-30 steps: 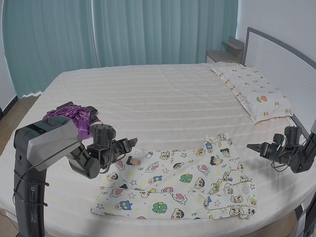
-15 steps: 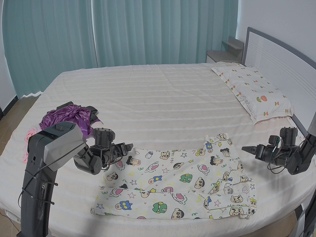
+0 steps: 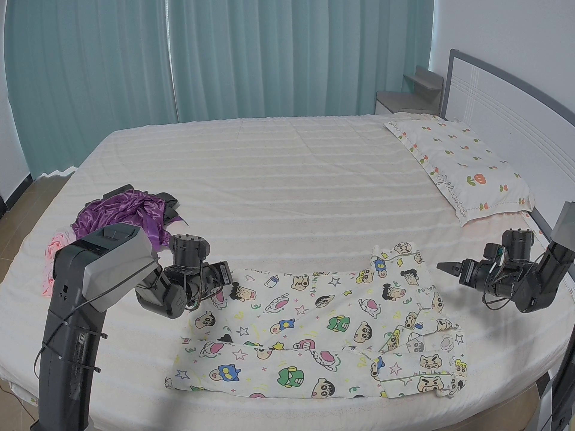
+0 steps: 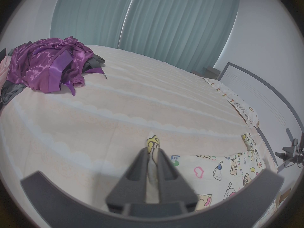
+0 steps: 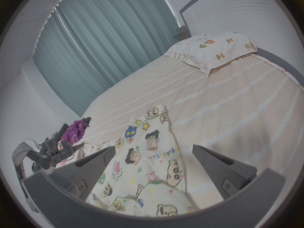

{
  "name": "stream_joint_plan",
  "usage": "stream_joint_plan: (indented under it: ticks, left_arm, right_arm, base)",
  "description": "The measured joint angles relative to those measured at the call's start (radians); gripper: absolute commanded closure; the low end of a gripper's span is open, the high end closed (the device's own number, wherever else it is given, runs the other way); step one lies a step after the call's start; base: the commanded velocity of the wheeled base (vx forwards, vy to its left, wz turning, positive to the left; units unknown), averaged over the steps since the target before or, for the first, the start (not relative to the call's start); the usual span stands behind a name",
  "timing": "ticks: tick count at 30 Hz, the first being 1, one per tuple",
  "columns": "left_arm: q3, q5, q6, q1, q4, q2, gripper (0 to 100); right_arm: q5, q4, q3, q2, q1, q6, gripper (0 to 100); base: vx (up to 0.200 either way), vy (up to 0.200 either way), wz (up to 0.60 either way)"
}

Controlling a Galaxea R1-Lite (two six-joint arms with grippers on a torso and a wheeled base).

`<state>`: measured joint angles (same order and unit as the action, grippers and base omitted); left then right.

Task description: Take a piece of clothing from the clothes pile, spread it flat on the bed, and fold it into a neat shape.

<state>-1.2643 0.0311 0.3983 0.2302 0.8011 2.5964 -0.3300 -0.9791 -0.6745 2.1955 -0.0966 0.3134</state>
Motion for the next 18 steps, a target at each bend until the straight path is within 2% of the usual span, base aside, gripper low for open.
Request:
stream_joint_plan:
  ticks: [6, 18]
  left_arm:
    - [-0.004, 0.036, 0.003, -0.009, 0.015, 0.001, 100]
    - [0.003, 0.063, 0.003, -0.015, 0.037, 0.001, 100]
  right_arm:
    - [0.056, 0.075, -0.164, 0.103, 0.03, 0.002, 0]
    - [0.097, 0.263, -0.467, 0.254, 0.104, 0.035, 0]
  base:
    - [0.0, 0.0, 0.0]
    - [0.0, 0.0, 0.0]
